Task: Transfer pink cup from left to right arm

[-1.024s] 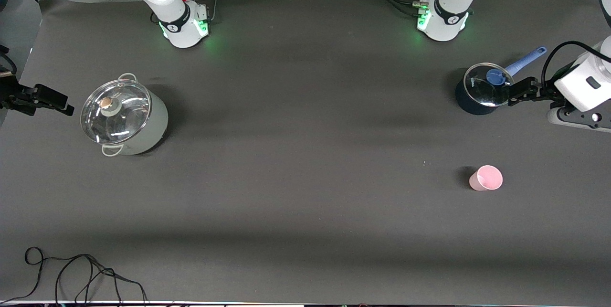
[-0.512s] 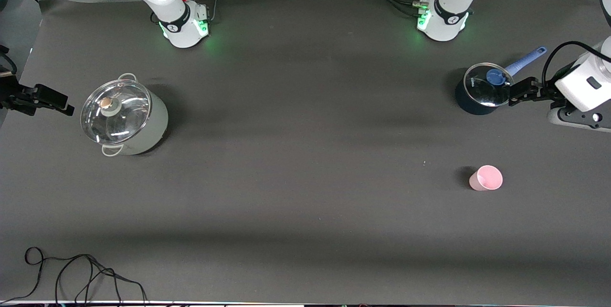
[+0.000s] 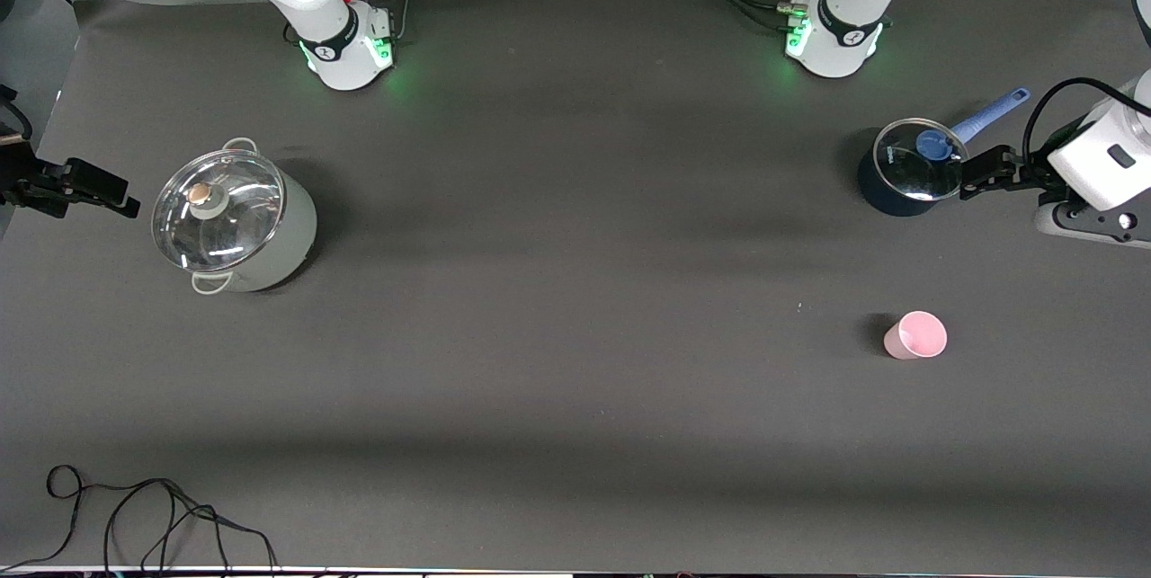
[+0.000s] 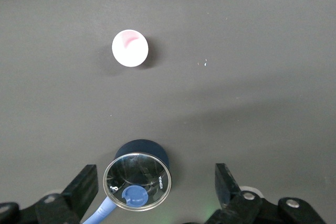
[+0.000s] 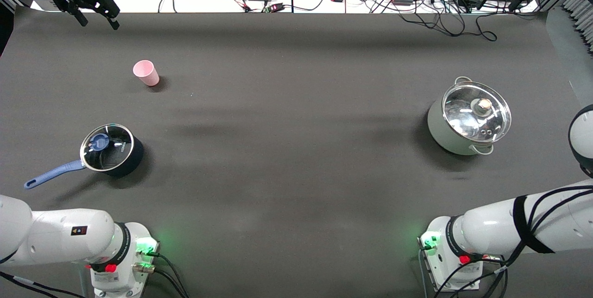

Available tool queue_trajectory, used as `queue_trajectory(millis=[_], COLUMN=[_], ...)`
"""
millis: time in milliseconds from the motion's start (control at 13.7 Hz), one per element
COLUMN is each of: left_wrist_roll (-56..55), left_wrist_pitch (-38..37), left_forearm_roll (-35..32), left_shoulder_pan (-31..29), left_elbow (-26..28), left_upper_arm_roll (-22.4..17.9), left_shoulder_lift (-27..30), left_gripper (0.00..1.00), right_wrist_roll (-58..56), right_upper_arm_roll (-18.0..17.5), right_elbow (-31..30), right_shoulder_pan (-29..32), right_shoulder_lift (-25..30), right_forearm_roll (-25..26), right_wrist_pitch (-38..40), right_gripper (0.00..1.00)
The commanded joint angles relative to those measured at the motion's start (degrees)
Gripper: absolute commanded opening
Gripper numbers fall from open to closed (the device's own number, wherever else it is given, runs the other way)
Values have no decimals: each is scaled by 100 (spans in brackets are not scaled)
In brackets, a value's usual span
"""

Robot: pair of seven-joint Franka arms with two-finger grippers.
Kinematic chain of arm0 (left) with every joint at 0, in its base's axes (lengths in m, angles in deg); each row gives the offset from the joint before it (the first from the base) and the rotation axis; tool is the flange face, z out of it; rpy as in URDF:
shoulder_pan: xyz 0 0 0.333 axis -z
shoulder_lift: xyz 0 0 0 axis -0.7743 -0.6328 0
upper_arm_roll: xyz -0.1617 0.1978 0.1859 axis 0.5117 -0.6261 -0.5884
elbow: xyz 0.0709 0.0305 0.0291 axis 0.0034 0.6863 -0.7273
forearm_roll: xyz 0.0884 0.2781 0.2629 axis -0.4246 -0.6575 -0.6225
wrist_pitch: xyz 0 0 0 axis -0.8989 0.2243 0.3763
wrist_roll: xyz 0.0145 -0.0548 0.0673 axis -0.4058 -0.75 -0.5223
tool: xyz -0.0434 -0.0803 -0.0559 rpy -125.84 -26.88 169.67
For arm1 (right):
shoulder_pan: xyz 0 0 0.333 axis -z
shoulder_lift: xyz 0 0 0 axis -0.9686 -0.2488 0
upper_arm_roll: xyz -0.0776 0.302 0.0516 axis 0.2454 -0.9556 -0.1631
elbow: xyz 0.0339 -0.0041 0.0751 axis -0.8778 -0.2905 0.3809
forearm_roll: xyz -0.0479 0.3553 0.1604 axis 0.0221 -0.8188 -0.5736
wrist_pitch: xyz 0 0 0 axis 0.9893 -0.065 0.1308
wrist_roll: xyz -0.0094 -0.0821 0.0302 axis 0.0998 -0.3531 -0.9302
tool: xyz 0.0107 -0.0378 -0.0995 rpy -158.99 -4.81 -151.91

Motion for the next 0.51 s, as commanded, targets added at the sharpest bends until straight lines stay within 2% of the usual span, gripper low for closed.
queue_trajectory(millis=[0,439], left_wrist_roll=[-13,-5], left_wrist_pitch=[17,8], left_forearm_roll=[-70,-70], left_shoulder_pan=[19,10], left_elbow=[89,80], left_upper_arm_roll=[-18,-18], left_shoulder_lift=[108,99], left_gripper=[99,99], right_wrist_roll=[9,-9], right_upper_arm_roll=[8,-1], right_elbow=[48,39], right_shoulder_pan=[-33,-33], right_shoulder_lift=[46,46], right_forearm_roll=[11,11], right_wrist_pitch=[90,90], right_gripper=[100,100])
